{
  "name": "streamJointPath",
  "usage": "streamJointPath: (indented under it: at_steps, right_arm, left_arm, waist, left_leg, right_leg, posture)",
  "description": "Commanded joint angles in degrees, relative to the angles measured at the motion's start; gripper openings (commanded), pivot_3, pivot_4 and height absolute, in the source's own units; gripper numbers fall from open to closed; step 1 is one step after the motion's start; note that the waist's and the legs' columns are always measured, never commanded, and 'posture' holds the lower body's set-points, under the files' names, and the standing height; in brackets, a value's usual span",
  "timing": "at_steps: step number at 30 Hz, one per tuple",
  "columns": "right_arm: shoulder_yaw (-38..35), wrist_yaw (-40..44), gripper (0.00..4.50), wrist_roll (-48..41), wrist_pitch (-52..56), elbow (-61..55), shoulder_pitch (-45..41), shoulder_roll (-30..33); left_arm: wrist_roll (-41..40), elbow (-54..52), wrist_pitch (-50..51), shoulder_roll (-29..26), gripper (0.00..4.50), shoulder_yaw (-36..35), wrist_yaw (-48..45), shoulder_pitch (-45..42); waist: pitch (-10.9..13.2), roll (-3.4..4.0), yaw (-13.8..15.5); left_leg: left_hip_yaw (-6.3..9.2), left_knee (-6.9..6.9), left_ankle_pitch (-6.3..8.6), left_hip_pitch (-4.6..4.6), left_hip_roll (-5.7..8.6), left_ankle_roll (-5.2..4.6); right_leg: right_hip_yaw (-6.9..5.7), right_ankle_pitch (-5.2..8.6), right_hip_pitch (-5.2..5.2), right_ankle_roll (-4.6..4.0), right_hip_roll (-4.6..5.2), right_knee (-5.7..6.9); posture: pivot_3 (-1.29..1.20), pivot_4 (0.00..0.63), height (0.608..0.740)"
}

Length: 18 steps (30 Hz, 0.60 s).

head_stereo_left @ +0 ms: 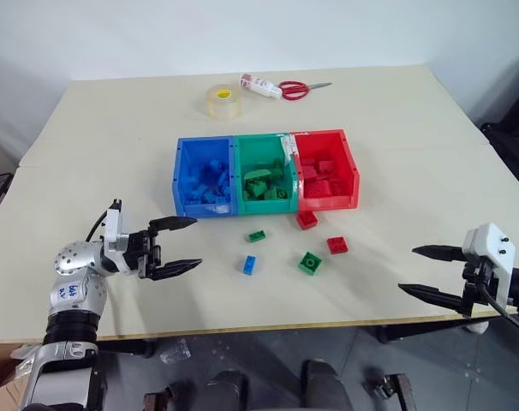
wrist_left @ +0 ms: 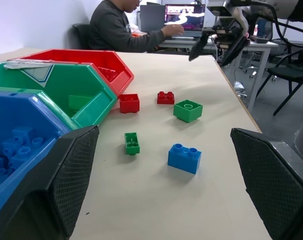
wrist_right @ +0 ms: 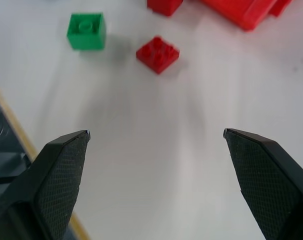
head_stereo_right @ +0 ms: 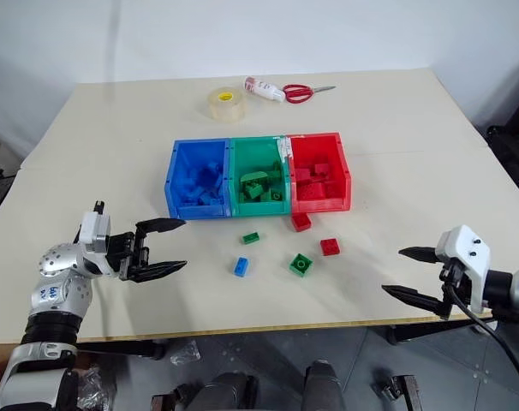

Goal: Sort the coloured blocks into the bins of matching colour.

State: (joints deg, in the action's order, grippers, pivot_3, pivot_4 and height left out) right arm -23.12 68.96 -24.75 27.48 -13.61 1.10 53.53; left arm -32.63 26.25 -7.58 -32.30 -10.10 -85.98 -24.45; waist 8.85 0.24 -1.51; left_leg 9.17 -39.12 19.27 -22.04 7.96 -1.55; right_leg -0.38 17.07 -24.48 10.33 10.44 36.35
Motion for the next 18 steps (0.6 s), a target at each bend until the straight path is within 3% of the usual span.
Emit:
streamJointPath:
  at_steps: [1, 6, 12, 15, 18]
  right_arm:
    - [4.88, -1.30, 4.48, -0.33, 0.67, -0.38, -5.12, 0.40]
    - [17.46, -2.00, 4.48, 4.53, -1.34, 8.99, -18.41, -3.01]
    - [26.67, 0.14, 4.48, 9.04, -4.28, 18.81, -26.89, -6.55]
    - [28.32, 0.15, 3.93, 10.09, -5.36, 21.35, -28.46, -7.70]
    - [28.41, -0.10, 2.91, 10.54, -6.88, 22.26, -28.95, -8.39]
  left_arm:
    - [-0.43, -0.64, -0.46, -0.18, 4.50, -0.38, -2.53, -0.21]
    - [-1.13, -4.51, 0.23, 0.56, 4.50, -0.61, -1.00, 2.55]
    - [-1.98, -8.64, 1.15, 1.11, 4.50, -1.69, 1.35, 5.46]
    - [-2.32, -10.27, 1.60, 0.80, 4.50, -2.28, 1.97, 6.71]
    - [-2.42, -11.46, 1.81, 0.48, 4.50, -2.89, 2.42, 7.89]
  waist:
    - [0.00, 0.00, 0.09]
    - [0.00, -0.01, 0.02]
    - [0.00, -0.01, 0.07]
    - [0.00, 0.00, 0.06]
    - [0.00, 0.00, -0.05]
  left_leg:
    - [0.01, 0.00, 0.01, 0.00, 0.00, -0.01]
    - [-0.01, 0.03, 0.02, -0.02, -0.01, -0.03]
    - [0.03, 0.02, 0.04, -0.07, 0.01, -0.05]
    - [0.07, 0.02, 0.04, -0.08, 0.01, -0.05]
    - [0.07, 0.03, 0.04, -0.07, 0.01, -0.05]
  right_leg:
    - [0.00, 0.00, 0.00, 0.00, 0.00, -0.01]
    - [-0.02, -0.03, 0.02, 0.06, 0.00, -0.30]
    - [-0.05, -0.04, 0.02, 0.07, 0.01, -0.29]
    - [-0.07, -0.04, 0.02, 0.07, 0.00, -0.28]
    - [-0.07, -0.04, 0.01, 0.07, 0.00, -0.28]
  posture:
    - [0.00, 0.150, 0.740]
    - [0.00, 0.150, 0.740]
    - [0.00, 0.150, 0.740]
    - [0.00, 0.150, 0.740]
    - [0.00, 0.150, 0.740]
